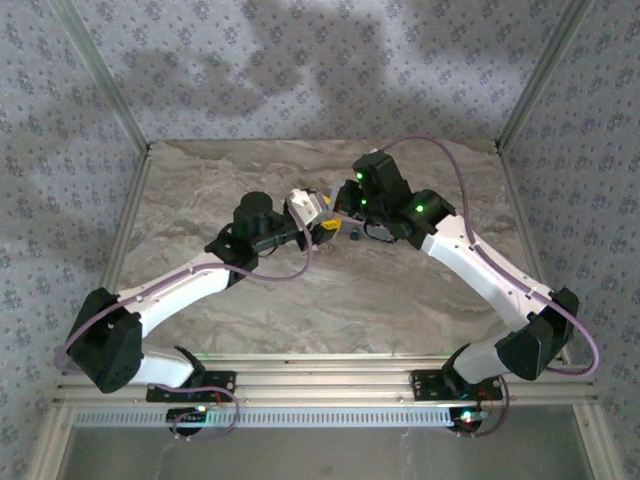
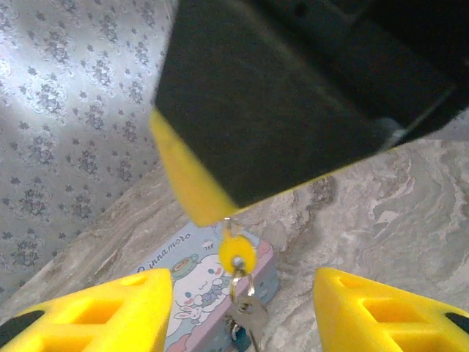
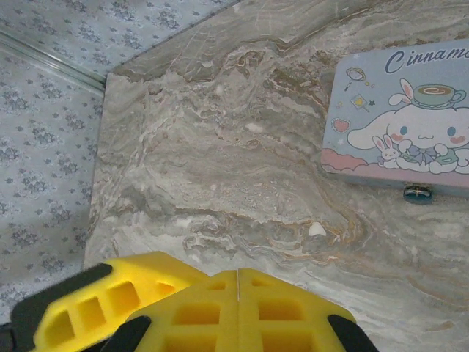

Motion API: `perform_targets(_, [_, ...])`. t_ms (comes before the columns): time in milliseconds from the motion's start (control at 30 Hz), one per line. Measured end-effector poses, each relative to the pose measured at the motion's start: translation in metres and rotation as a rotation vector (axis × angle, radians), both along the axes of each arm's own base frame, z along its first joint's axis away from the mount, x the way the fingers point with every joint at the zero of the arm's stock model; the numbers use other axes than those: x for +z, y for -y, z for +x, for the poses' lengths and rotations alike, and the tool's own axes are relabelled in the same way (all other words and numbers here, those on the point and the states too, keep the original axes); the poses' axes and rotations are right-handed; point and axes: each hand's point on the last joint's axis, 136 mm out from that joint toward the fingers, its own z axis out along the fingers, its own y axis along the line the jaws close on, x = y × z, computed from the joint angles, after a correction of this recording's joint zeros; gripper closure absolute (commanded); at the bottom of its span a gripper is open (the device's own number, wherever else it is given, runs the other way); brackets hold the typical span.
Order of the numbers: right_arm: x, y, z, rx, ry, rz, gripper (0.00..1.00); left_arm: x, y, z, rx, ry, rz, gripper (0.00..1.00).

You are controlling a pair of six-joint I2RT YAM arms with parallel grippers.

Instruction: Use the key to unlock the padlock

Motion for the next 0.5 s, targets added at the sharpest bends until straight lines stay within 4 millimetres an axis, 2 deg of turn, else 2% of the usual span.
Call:
perform_targets(133, [-0.002, 0.0, 0.0, -0.01, -0.009, 0.009, 1.0, -0.004, 0.008, -0.007, -0.016, 0.036, 0.031, 0.47])
perform_targets(267, [-0.004, 0.0, 0.0, -0.017, -0.017, 0.015, 1.0, -0.005, 0.008, -0.006, 0.006, 0.061, 0.05, 0.48])
perform_targets(500, [-0.013, 0.001, -0.002, -0.028, -0.041, 0.012, 1.0, -0.005, 0.005, 0.0, 0.047, 0.08, 0.068, 0.59])
